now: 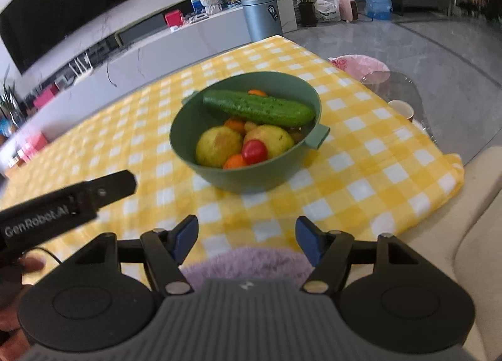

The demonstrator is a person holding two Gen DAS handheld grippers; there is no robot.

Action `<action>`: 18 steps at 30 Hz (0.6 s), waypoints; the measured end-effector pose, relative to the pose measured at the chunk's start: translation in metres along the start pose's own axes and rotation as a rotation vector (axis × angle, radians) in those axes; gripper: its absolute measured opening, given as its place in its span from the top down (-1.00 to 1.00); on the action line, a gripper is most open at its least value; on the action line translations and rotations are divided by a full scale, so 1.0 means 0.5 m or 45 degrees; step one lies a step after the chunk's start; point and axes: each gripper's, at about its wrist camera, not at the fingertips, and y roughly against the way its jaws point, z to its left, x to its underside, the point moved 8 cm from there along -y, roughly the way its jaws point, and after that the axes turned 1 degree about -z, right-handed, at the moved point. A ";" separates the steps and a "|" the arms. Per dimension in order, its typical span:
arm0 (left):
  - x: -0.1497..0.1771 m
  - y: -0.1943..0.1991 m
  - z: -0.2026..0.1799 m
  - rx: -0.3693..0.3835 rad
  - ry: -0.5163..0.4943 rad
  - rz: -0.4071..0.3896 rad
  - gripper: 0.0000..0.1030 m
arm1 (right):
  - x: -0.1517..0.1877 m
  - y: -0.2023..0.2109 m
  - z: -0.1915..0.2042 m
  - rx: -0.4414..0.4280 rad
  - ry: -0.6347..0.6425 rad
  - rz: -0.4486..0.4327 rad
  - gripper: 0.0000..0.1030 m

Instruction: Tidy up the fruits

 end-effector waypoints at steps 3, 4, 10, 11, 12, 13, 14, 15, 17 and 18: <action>0.018 -0.001 -0.013 0.006 -0.008 0.010 -0.57 | 0.023 0.010 -0.007 0.049 0.011 0.009 -0.28; 0.024 -0.004 -0.019 0.005 -0.021 0.019 -0.57 | 0.029 0.011 -0.009 0.052 0.005 0.014 -0.28; 0.047 -0.014 -0.027 -0.003 -0.014 0.047 -0.57 | 0.044 0.010 -0.004 0.099 0.047 0.020 -0.28; 0.048 -0.014 -0.026 -0.003 -0.008 0.048 -0.57 | 0.046 0.008 -0.003 0.104 0.051 0.023 -0.28; 0.048 -0.014 -0.025 -0.001 -0.003 0.049 -0.57 | 0.046 0.007 -0.002 0.108 0.055 0.024 -0.28; 0.049 -0.014 -0.023 0.000 0.002 0.053 -0.57 | 0.045 0.006 -0.001 0.110 0.060 0.022 -0.28; 0.049 -0.015 -0.020 0.000 0.006 0.057 -0.57 | 0.045 0.005 0.000 0.113 0.066 0.019 -0.28; 0.049 -0.014 -0.018 -0.001 0.009 0.059 -0.57 | 0.044 0.004 0.002 0.117 0.072 0.016 -0.28; 0.048 -0.013 -0.017 -0.001 0.006 0.055 -0.57 | 0.043 0.002 0.005 0.118 0.074 0.013 -0.28; 0.048 -0.013 -0.015 0.004 0.002 0.049 -0.57 | 0.044 0.000 0.005 0.116 0.073 0.013 -0.28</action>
